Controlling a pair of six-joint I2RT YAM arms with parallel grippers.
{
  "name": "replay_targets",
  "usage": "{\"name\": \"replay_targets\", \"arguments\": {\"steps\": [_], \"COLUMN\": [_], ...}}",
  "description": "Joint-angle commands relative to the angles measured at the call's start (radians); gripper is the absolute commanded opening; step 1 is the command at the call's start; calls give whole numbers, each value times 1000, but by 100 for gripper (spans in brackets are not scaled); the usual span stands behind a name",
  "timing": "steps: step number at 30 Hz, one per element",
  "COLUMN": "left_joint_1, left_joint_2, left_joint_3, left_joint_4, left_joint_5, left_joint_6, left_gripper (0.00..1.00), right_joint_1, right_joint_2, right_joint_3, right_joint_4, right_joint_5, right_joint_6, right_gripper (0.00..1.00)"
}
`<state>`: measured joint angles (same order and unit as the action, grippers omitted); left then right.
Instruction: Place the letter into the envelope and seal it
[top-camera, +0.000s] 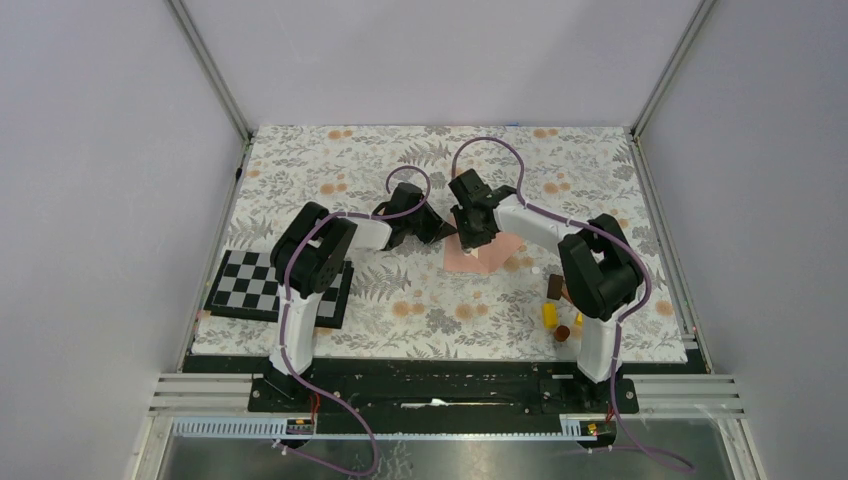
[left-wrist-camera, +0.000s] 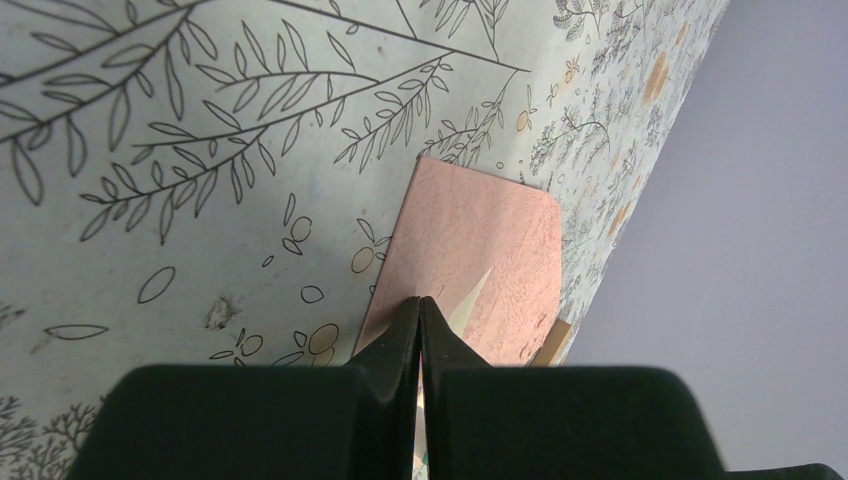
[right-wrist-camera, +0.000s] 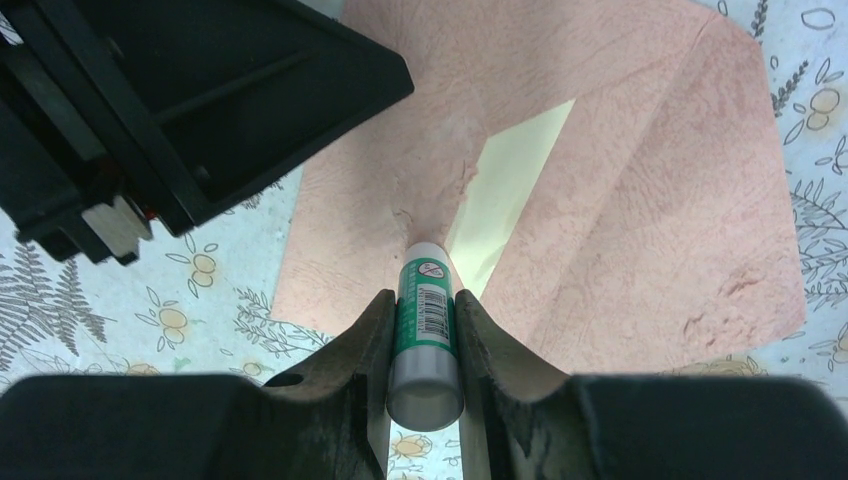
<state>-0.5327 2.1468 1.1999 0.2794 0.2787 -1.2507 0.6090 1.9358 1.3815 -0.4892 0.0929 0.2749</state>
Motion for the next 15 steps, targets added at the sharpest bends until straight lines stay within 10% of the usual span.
{"name": "replay_targets", "arguments": {"steps": [1, 15], "left_joint_1": [28, 28], "left_joint_2": [39, 41], "left_joint_3": [-44, -40], "left_joint_4": [-135, -140], "left_joint_5": [-133, -148], "left_joint_6": [39, 71], "left_gripper": [0, 0], "right_joint_1": [14, -27], "right_joint_2": [-26, -91], "right_joint_3": [-44, 15], "right_joint_4": [-117, -51], "right_joint_5": [17, -79], "right_joint_6": [5, 70], "right_gripper": [0, 0]}}
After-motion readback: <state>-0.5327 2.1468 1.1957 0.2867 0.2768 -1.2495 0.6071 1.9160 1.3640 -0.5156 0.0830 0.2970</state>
